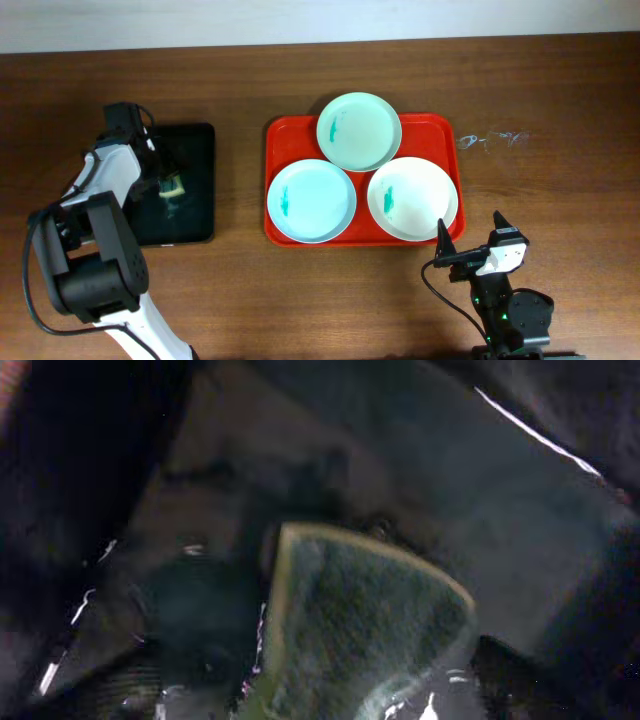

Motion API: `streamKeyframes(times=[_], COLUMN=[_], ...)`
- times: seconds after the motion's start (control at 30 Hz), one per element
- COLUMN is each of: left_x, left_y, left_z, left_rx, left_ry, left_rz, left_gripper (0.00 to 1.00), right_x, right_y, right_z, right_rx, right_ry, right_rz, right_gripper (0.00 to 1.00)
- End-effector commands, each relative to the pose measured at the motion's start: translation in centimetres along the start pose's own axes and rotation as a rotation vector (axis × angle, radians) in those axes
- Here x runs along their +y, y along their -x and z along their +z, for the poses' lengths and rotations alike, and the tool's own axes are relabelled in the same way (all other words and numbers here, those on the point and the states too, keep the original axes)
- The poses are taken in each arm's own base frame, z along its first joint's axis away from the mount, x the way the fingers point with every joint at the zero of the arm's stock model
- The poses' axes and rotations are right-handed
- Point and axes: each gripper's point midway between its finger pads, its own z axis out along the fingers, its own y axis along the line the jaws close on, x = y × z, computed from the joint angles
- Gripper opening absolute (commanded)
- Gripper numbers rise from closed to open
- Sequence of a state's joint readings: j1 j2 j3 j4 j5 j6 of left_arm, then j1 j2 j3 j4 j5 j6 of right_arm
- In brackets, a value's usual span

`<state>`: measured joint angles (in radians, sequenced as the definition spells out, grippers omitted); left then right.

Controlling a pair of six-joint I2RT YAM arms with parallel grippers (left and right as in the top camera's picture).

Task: Clean dirty plates on tray and stack at the side
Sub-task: 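Grasp the sponge with the left gripper and carry it to the blue plate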

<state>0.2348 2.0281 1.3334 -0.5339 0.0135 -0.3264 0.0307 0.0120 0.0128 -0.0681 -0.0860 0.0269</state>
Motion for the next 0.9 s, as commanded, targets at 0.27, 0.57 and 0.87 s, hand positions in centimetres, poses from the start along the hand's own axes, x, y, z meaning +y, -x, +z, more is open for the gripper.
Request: streamKeyframes(times=[0.27,0.57,0.87], left_x=[0.5,-3.6,-4.8], left_y=[0.5,3.4,-1.3], left_z=[-2.4,-15.4,-9.3], left_rx=[0.015,-0.173,0.017], left_ry=[0.028,-0.193,-0.224], left_rz=[-0.009,0.013,0.192], left_gripper=[0.00,0.00,0.00], right_x=[0.0,0.0,0.0], right_y=[-0.3,-0.3,-0.3], right_z=[0.0,0.0,0.0], right_rx=[0.005,0.005,0.005], right_ry=[-0.001,-0.001,-0.001], right_rz=[0.007,0.007,0.007], right_gripper=[0.98,0.99,0.98])
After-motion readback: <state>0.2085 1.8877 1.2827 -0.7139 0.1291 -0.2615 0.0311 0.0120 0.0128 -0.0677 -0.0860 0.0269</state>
